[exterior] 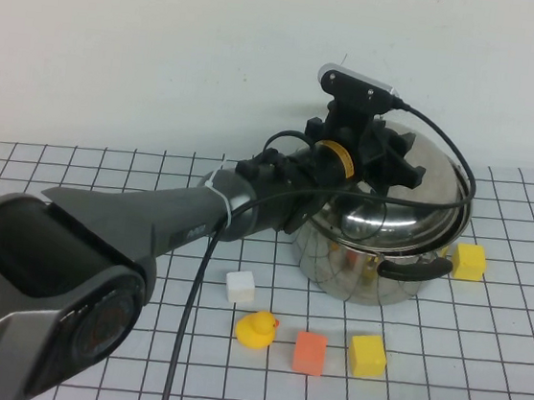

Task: Cover the pot
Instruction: Place the pot lid on the pot

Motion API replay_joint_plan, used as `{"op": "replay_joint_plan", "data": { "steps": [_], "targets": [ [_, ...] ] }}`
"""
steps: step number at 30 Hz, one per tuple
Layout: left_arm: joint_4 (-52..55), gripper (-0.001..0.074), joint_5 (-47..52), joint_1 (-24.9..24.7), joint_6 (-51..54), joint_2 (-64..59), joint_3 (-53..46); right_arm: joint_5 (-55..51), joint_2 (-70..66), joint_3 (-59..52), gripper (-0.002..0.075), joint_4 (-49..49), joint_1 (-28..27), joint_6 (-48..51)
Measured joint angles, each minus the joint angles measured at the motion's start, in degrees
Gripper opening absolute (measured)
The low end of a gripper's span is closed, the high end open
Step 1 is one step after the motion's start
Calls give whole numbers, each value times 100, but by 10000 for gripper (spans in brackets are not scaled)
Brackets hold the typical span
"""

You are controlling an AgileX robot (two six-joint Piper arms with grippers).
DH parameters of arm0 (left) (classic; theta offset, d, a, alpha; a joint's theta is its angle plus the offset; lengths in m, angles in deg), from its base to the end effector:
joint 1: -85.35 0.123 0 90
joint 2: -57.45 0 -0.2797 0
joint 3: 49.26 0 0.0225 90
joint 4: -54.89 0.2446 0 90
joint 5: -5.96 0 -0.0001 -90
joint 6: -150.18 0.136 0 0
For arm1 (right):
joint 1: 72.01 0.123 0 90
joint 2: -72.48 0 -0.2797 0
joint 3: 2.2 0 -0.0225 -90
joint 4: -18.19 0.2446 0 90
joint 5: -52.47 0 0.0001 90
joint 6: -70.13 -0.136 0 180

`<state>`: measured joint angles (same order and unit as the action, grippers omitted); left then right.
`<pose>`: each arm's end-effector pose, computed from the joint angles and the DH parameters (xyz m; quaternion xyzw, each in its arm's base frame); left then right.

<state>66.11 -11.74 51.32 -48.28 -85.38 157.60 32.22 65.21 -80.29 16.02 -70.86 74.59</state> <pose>0.4819 -0.3351 0.1847 0.1910 0.7335 -0.2535 0.6010 0.0955 0.0001 0.1639 -0.0492 0.7950 -0.0334 0.6037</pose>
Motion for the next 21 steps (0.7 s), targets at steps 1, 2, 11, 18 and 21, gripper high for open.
{"op": "replay_joint_plan", "data": {
  "steps": [1, 2, 11, 18, 21],
  "targets": [
    [13, 312, 29, 0, 0, 0, 0, 0, 0, 0, 9, 0, 0, 0],
    [13, 312, 52, 0, -14, 0, 9, 0, 0, 0, 9, 0, 0, 0],
    [117, 312, -65, 0, -67, 0, 9, 0, 0, 0, 9, 0, 0, 0],
    [523, 312, -164, -59, -249, 0, 9, 0, 0, 0, 9, 0, 0, 0],
    [704, 312, -169, -109, -257, 0, 9, 0, 0, 0, 9, 0, 0, 0]
  ]
}}
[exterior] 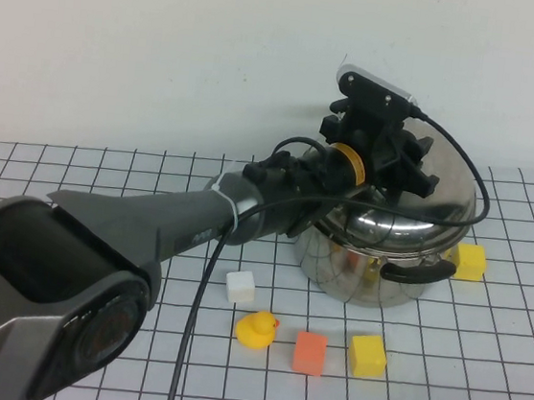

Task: Cover the pot
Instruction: Place the pot lid on the pot

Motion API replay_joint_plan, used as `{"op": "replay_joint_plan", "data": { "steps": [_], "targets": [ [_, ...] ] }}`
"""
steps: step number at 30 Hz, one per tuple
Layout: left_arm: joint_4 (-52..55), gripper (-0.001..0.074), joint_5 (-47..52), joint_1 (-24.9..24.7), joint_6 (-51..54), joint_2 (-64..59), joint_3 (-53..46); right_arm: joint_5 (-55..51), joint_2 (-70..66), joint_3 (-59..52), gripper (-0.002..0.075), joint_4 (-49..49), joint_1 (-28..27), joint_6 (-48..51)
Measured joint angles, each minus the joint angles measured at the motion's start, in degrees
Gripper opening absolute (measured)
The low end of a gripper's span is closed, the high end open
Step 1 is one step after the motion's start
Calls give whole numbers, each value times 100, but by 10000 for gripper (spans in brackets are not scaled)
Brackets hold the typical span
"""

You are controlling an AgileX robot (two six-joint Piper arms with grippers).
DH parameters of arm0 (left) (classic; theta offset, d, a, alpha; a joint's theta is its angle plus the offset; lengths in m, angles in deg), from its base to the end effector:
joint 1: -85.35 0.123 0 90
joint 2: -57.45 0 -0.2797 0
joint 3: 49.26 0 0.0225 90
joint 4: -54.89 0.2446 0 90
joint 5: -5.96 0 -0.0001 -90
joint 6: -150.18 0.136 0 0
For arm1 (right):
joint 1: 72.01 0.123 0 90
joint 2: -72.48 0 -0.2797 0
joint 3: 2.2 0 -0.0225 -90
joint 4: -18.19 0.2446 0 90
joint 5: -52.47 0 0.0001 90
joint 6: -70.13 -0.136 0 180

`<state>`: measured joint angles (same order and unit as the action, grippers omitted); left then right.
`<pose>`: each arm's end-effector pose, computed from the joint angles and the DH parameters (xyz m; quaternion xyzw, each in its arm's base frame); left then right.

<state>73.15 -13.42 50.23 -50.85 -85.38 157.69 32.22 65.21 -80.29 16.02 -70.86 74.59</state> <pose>0.4719 -0.3492 0.1879 0.2360 0.7130 -0.2561 0.6085 0.0955 0.0001 0.1639 -0.0492 0.7950 -0.0334 0.6037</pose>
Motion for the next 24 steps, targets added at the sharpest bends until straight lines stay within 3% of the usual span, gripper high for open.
{"op": "replay_joint_plan", "data": {
  "steps": [14, 24],
  "targets": [
    [88, 312, 26, 0, -121, -39, 0, 0, 0, 0, 9, 0, 0, 0],
    [-34, 312, -627, 0, -191, -307, 24, 0, 0, 0, 9, 0, 0, 0]
  ]
}}
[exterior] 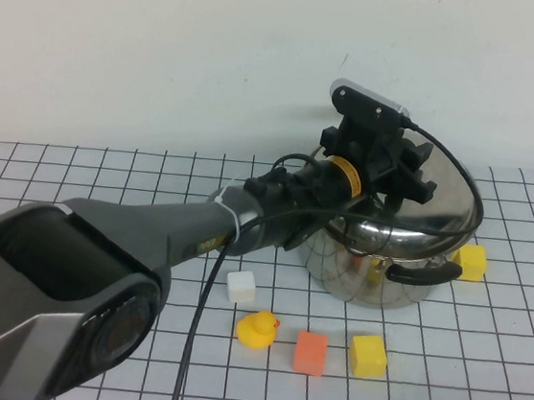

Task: Cover the pot
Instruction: Place the pot lid on the pot

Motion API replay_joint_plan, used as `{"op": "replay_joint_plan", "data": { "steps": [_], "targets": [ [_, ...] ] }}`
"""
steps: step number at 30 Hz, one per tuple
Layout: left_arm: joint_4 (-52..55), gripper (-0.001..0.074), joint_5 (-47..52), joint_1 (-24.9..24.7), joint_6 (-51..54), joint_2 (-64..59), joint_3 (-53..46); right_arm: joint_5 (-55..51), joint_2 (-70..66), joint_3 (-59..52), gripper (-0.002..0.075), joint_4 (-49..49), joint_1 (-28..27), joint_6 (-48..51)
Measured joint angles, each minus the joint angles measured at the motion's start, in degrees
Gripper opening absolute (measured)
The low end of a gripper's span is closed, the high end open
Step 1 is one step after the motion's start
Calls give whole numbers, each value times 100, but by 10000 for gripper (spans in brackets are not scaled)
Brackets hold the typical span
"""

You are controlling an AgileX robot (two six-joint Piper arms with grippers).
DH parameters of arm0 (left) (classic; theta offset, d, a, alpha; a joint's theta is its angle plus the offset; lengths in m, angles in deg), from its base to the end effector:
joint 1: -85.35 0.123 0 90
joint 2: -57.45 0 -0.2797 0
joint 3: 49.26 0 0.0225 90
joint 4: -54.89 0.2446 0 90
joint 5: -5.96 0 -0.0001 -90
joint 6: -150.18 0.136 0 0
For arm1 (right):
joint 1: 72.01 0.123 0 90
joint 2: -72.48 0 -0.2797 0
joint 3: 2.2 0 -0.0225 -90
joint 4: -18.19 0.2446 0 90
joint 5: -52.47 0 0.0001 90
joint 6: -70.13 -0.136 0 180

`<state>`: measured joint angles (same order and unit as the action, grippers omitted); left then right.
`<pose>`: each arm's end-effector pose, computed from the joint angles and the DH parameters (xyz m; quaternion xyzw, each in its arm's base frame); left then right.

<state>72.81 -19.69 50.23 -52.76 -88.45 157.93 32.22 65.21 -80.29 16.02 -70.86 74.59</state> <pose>0.4733 -0.3550 0.1722 0.2235 0.6971 -0.2881 0.6173 0.0955 0.0001 0.1639 -0.0492 0.7950 -0.0334 0.6037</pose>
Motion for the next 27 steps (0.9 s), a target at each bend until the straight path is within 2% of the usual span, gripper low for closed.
{"op": "replay_joint_plan", "data": {
  "steps": [11, 17, 27],
  "targets": [
    [0, 317, -162, 0, 0, -73, 22, 0, 0, 0, 9, 0, 0, 0],
    [39, 449, -109, 0, 157, -81, 22, 0, 0, 0, 9, 0, 0, 0],
    [50, 474, 1137, 0, 624, 741, 22, 0, 0, 0, 9, 0, 0, 0]
  ]
}}
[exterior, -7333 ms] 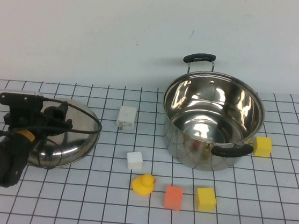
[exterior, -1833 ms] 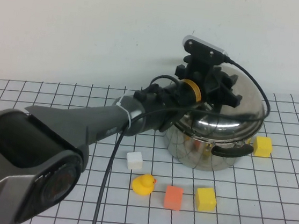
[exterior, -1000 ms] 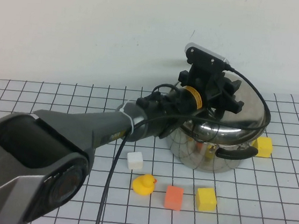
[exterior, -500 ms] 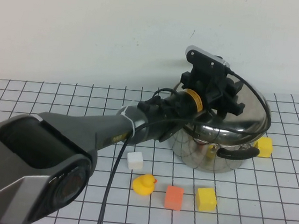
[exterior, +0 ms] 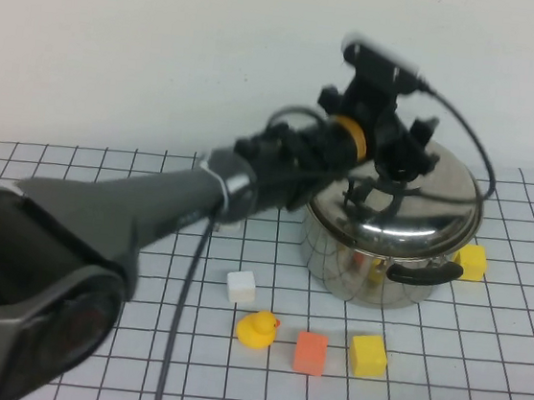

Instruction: Cover the pot

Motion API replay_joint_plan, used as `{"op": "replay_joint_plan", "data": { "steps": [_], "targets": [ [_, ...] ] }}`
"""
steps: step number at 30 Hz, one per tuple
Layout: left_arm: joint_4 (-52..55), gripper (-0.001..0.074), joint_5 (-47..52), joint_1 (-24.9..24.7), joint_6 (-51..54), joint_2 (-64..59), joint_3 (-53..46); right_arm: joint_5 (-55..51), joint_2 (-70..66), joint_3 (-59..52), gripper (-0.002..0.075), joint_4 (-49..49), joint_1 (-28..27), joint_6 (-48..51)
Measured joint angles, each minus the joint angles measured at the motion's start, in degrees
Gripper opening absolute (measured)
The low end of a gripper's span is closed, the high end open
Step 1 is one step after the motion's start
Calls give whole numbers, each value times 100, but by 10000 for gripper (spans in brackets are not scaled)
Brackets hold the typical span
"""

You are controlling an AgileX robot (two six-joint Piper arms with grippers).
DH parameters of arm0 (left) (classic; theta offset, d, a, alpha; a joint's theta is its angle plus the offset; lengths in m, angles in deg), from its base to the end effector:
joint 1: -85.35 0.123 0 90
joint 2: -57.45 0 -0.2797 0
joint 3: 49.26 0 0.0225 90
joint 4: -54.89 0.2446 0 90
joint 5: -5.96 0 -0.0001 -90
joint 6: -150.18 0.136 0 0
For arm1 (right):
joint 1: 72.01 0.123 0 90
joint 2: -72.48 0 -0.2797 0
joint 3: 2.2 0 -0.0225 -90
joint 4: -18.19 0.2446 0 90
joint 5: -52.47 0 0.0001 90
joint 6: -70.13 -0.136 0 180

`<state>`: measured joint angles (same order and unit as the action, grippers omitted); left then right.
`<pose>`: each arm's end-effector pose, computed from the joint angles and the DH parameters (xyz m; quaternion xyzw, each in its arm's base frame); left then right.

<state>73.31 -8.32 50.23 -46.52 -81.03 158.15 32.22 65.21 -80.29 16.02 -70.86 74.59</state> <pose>0.4685 -0.3424 0.2237 0.2585 0.7058 -0.2203 0.6217 0.0955 0.0001 0.1639 -0.0492 0.7950 -0.0334 0.6037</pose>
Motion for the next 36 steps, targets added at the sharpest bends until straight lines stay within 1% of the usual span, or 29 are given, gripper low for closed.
{"op": "replay_joint_plan", "data": {
  "steps": [2, 4, 7, 12, 13, 15, 21, 24, 27, 30, 36],
  "targets": [
    [0, 456, 327, 0, 27, 233, 0, 0, 0, 0, 9, 0, 0, 0],
    [0, 415, 612, 0, 42, 475, 0, 0, 0, 0, 9, 0, 0, 0],
    [0, 311, 1090, 22, 86, 936, 0, 0, 0, 0, 9, 0, 0, 0],
    [13, 99, 1800, 181, 142, 1853, 0, 0, 0, 0, 9, 0, 0, 0],
    [23, 65, 1934, 235, 142, 2057, 0, 0, 0, 0, 9, 0, 0, 0],
    [25, 30, 2142, 333, 142, 2403, 0, 0, 0, 0, 9, 0, 0, 0],
    [157, 4, 2730, 564, 142, 3271, 0, 0, 0, 0, 9, 0, 0, 0],
    [273, 1, 3045, 563, 142, 3614, 0, 0, 0, 0, 9, 0, 0, 0],
    [287, 0, 3149, 563, 142, 4029, -204, 0, 0, 0, 9, 0, 0, 0],
    [350, 0, 3149, 563, 65, 4601, -718, 0, 0, 0, 9, 0, 0, 0],
    [857, 0, 3130, 563, -185, 5873, -2151, 0, 0, 0, 9, 0, 0, 0]
  ]
}}
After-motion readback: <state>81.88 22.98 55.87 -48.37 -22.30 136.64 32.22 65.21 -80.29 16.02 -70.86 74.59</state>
